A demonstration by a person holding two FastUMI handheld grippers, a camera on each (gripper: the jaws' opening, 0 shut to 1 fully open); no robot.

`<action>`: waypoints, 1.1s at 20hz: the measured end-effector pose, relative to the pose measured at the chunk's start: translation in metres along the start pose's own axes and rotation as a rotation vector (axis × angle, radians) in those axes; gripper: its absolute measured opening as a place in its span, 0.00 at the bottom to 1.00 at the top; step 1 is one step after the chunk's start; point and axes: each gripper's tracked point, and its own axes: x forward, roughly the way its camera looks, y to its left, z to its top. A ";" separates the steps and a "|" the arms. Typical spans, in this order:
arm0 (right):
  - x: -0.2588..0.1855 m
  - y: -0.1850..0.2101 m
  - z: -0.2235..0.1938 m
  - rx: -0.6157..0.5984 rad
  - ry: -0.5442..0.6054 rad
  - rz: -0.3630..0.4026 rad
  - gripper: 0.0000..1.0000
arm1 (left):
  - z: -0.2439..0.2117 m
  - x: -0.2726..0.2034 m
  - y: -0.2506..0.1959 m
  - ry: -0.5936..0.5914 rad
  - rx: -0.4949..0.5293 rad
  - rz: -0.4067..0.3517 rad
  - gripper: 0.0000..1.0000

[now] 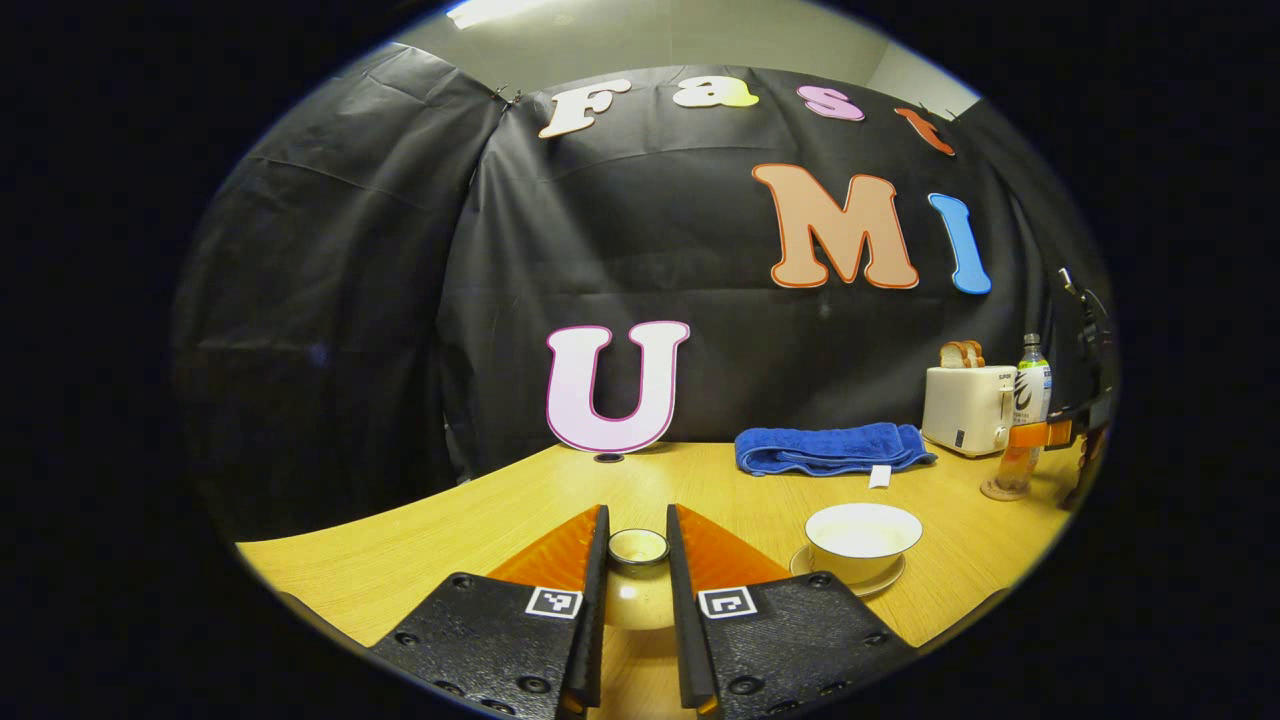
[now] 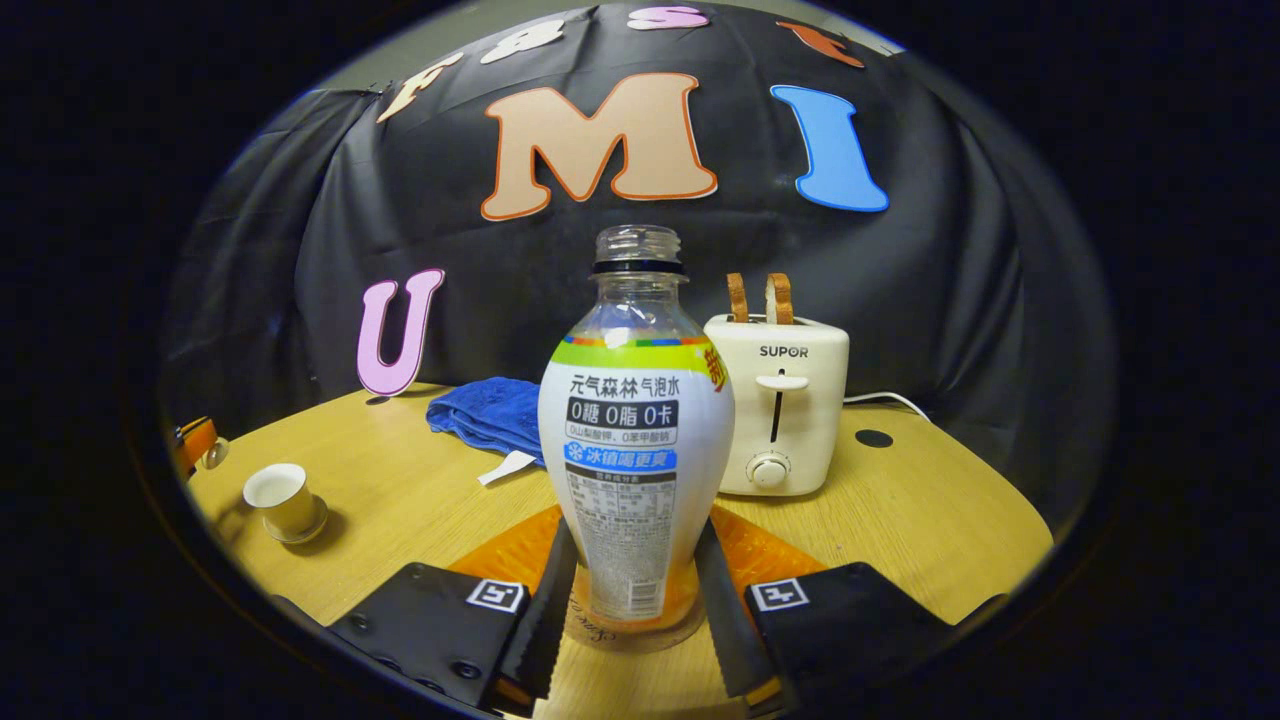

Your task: Open the teacup lid with one hand, grasp the water bottle and pour water into the teacup with the other hand; after pouring, place the water bottle on the coaster and then close the teacup lid.

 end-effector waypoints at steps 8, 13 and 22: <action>-0.007 0.004 -0.004 0.000 -0.012 0.030 0.92 | 0.000 0.000 0.000 0.000 0.000 -0.002 0.28; -0.018 0.006 -0.008 -0.021 -0.026 0.034 0.93 | 0.000 0.000 -0.002 -0.001 0.000 -0.020 0.28; -0.047 0.007 -0.002 -0.011 -0.088 0.041 0.96 | 0.002 0.025 -0.041 0.002 -0.001 -0.135 0.28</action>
